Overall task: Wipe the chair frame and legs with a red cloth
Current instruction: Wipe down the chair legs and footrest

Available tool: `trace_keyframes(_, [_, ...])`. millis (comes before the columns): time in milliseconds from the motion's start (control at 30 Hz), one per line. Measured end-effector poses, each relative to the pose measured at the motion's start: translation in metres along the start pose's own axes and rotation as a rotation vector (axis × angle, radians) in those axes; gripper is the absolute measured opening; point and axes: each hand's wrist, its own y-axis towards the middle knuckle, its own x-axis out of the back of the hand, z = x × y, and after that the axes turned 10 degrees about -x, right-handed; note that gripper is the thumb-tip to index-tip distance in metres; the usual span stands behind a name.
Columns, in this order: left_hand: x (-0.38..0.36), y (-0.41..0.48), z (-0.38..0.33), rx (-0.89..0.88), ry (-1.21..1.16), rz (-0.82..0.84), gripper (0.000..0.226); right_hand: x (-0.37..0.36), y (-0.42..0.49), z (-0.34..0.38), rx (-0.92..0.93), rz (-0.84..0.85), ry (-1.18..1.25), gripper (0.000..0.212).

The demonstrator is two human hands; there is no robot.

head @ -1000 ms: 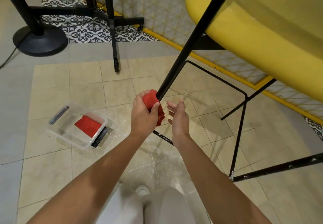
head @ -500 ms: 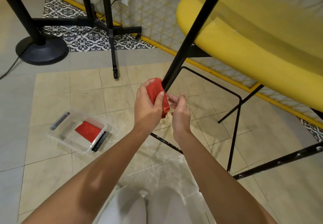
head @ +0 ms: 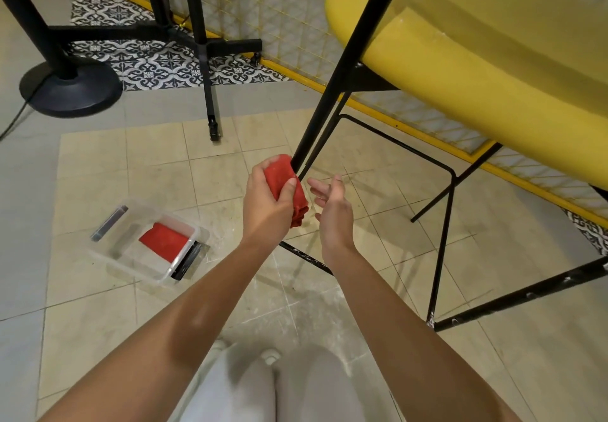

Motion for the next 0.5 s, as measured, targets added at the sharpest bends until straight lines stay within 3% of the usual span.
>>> trace_keyframes(267, [0.018, 0.003, 0.041, 0.22, -0.063, 0.113, 0.029, -0.011, 0.009, -0.023, -0.068, 0.068, -0.04, 0.049])
trace_keyframes(500, [0.023, 0.006, 0.084, 0.431, -0.1, 0.111, 0.025, -0.019, 0.024, -0.042, -0.167, 0.098, -0.048, 0.052])
